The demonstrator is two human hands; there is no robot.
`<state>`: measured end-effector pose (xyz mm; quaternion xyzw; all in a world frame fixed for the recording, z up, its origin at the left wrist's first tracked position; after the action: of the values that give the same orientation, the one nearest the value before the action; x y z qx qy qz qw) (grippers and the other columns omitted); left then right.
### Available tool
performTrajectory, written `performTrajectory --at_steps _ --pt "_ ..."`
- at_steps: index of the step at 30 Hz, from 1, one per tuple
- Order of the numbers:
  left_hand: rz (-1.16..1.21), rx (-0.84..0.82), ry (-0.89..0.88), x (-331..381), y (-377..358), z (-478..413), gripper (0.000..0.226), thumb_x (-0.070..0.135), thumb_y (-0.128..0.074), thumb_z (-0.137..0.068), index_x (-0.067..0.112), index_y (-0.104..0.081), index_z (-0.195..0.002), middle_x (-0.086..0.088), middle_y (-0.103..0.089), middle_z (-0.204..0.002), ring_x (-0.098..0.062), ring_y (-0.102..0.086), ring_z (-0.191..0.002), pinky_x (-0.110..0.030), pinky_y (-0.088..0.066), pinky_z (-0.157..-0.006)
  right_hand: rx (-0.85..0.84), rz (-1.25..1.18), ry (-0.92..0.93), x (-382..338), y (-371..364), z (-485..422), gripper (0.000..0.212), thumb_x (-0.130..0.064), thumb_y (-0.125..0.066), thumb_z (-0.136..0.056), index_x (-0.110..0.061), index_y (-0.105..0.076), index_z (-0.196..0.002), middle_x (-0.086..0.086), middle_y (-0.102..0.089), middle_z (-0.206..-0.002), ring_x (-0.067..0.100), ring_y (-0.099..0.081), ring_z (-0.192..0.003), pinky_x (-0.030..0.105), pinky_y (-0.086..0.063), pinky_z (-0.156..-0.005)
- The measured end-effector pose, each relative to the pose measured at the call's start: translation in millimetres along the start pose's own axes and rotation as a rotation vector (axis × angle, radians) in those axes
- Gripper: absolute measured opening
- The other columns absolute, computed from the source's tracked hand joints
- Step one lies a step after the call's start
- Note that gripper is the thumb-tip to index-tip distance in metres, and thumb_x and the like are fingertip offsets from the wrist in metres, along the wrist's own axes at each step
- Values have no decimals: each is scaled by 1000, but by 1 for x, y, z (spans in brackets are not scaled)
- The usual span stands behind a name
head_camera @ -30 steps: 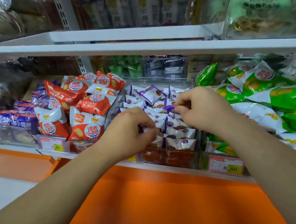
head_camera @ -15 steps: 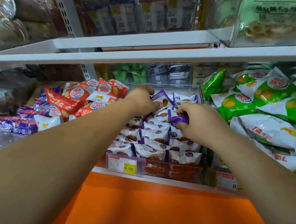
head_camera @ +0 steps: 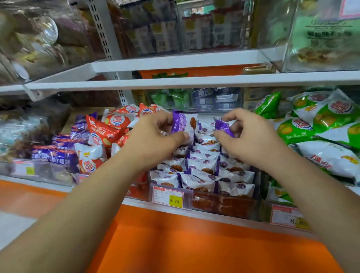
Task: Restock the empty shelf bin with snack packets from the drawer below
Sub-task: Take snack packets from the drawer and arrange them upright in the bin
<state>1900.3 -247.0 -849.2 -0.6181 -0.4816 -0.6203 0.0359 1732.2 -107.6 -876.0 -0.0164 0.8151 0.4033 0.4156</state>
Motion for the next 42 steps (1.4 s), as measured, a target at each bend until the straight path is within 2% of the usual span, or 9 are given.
performTrajectory --at_steps 3,7,12,16,23,30,33,37,42 --pt "34 16 17 -7 3 9 17 17 -75 -91 18 -69 -107 -3 -68 -104 -21 -75 -67 -46 -64 -63 -89 -79 -35 -1 -5 4 26 -35 -73 -91 -25 -62 -112 2 -66 -78 17 -62 -69 30 -49 -63" --pt "67 26 47 -19 11 8 35 -6 -76 -83 18 -76 -108 4 -72 -94 -3 -69 -69 -20 -57 -58 -99 -178 -42 -2 -8 5 19 -31 -73 -93 -28 -62 -108 7 -72 -84 21 -65 -74 35 -52 -69" --pt "275 -32 168 -30 -3 7 37 -15 -59 -87 13 -79 -102 0 -79 -98 -33 -71 -103 -45 -58 -95 -149 -280 -54 -4 -20 1 22 -35 -75 -91 -30 -64 -110 11 -72 -89 21 -67 -71 36 -54 -72" --pt "462 10 134 -36 -5 10 22 -5 -73 -86 9 -78 -101 -1 -76 -111 -23 -74 -101 -32 -59 -90 -181 -369 -48 -4 -27 1 14 -30 -75 -91 -31 -65 -102 10 -72 -83 9 -61 -66 39 -55 -75" --pt "660 40 121 -36 -10 9 71 -17 -73 -80 18 -55 -138 -7 -67 -128 -27 -75 -99 -36 -62 -86 -259 -555 -100 -8 -25 2 16 -15 -61 -100 -29 -69 -97 9 -79 -98 44 -70 -100 62 -55 -94" --pt "628 -50 139 -34 -13 13 59 -15 -72 -82 11 -56 -133 -11 -78 -103 -22 -76 -94 -27 -61 -80 -378 -731 -183 -10 -15 7 32 6 -70 -90 -12 -66 -116 13 -78 -103 32 -76 -97 41 -61 -87" --pt "574 -47 132 -33 -8 11 56 -14 -72 -82 12 -61 -130 -17 -75 -107 -28 -74 -99 -29 -61 -85 -244 -674 -197 -6 -12 6 35 5 -80 -81 -12 -65 -108 11 -79 -95 27 -76 -85 34 -64 -74" --pt "529 -11 147 -32 1 10 39 -4 -77 -81 11 -70 -117 -17 -77 -101 -35 -73 -100 -32 -59 -85 -70 -605 -246 0 -7 0 38 1 -80 -80 -18 -61 -107 11 -77 -94 40 -74 -92 60 -59 -85" --pt "268 144 85 -35 8 1 30 12 -85 -78 13 -66 -102 -11 -74 -94 -28 -73 -85 -37 -62 -77 -33 -588 -250 0 -8 2 41 -2 -81 -79 -17 -61 -112 7 -77 -93 35 -75 -90 61 -59 -84"
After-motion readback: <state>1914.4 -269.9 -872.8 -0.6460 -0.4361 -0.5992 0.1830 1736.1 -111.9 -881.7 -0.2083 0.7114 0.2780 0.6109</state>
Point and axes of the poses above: each hand's wrist, its own z-axis away from the middle knuckle, its own y-axis out of the back of the hand, x = y × z, the point moved 1 cm from there along -z, towards the middle knuckle
